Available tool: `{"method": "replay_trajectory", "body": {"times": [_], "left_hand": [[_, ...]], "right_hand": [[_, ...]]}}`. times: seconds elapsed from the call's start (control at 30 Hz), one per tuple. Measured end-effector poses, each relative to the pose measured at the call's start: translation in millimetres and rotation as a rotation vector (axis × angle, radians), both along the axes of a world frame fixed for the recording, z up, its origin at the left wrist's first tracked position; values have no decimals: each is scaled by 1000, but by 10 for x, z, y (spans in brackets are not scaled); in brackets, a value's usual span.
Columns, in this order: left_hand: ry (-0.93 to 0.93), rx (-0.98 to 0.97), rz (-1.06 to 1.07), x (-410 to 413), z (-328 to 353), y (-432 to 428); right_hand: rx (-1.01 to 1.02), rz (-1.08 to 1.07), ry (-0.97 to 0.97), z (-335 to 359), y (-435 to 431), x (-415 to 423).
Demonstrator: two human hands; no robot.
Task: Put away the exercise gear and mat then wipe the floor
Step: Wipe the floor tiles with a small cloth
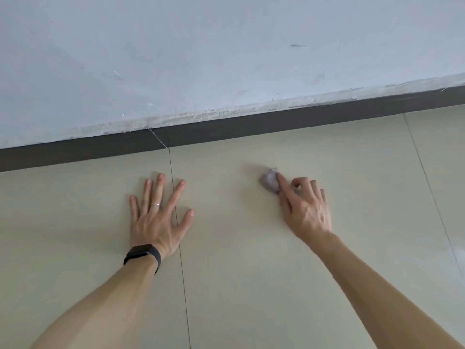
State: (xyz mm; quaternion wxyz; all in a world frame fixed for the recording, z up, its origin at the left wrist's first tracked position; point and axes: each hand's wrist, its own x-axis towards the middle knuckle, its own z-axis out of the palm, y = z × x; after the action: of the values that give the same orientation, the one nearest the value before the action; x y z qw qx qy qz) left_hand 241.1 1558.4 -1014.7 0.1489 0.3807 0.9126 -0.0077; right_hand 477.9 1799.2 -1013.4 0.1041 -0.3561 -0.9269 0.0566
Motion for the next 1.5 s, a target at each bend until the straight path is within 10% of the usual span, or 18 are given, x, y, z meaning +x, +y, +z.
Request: {"method": "replay_trajectory", "body": {"times": [0.17, 0.43, 0.6, 0.7, 0.97, 1.2, 1.5], "left_hand": [[-15, 10, -12, -42, -15, 13], [-9, 58, -8, -49, -36, -16], [4, 99, -12, -38, -88, -34], [-8, 80, -14, -46, -75, -9], [-35, 56, 9, -42, -35, -7], [-27, 69, -5, -41, -55, -28], [-26, 122, -9, -52, -32, -29]], "right_hand": [[-243, -791, 72, 84, 344, -594], [-104, 317, 26, 65, -233, -1006], [-116, -748, 77, 37, 681, -807], [-217, -976, 53, 75, 689, -1088], [-161, 153, -19, 121, -501, -1334], [-282, -580, 76, 162, 8, -700], [-169, 726, -41, 136, -1393, 161]]}}
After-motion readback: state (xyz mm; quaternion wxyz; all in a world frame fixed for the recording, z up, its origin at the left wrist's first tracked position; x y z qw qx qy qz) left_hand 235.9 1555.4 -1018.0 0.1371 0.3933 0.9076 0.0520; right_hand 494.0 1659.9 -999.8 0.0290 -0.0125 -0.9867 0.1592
